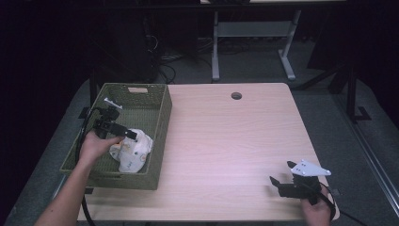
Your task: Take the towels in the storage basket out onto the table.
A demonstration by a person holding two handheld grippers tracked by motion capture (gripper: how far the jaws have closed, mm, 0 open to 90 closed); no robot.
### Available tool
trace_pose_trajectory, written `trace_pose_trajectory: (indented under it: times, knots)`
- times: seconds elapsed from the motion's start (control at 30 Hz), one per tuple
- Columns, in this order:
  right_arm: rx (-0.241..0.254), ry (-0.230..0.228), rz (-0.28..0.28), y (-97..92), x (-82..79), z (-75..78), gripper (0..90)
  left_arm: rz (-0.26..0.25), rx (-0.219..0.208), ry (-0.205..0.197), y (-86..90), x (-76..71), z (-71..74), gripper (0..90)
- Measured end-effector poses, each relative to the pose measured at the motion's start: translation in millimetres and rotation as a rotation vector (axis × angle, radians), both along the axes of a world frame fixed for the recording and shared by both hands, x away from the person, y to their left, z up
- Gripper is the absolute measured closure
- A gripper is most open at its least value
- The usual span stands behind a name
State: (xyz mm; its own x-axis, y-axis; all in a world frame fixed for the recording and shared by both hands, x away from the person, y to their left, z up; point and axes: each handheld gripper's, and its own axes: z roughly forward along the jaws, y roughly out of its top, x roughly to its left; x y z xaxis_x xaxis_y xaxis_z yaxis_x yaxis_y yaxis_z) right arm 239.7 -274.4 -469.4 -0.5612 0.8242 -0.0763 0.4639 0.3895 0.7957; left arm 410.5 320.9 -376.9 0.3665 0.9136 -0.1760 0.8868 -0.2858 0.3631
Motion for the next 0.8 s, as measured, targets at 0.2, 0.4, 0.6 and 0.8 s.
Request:
trace_pose_trajectory:
  times: [0.2, 0.4, 0.6, 0.8]
  knots:
    - [-0.002, -0.003, 0.003, -0.5, 0.6, -0.4, 13.7, -0.026, 0.068, 0.071, -5.6, 6.9, -14.4, 27.7]
    - [0.002, -0.002, 0.002, -0.6, 0.2, -0.1, 13.6, -0.026, 0.103, 0.115, -9.6, 12.9, -24.6, 28.9]
    - [0.000, -0.006, 0.002, -1.5, -0.1, 0.5, 13.7, -0.015, 0.185, 0.171, -16.2, 17.0, -38.2, 36.5]
    - [-0.001, -0.007, 0.003, -1.6, -0.4, 0.6, 13.7, -0.035, 0.221, 0.187, -17.9, 17.1, -43.8, 36.1]
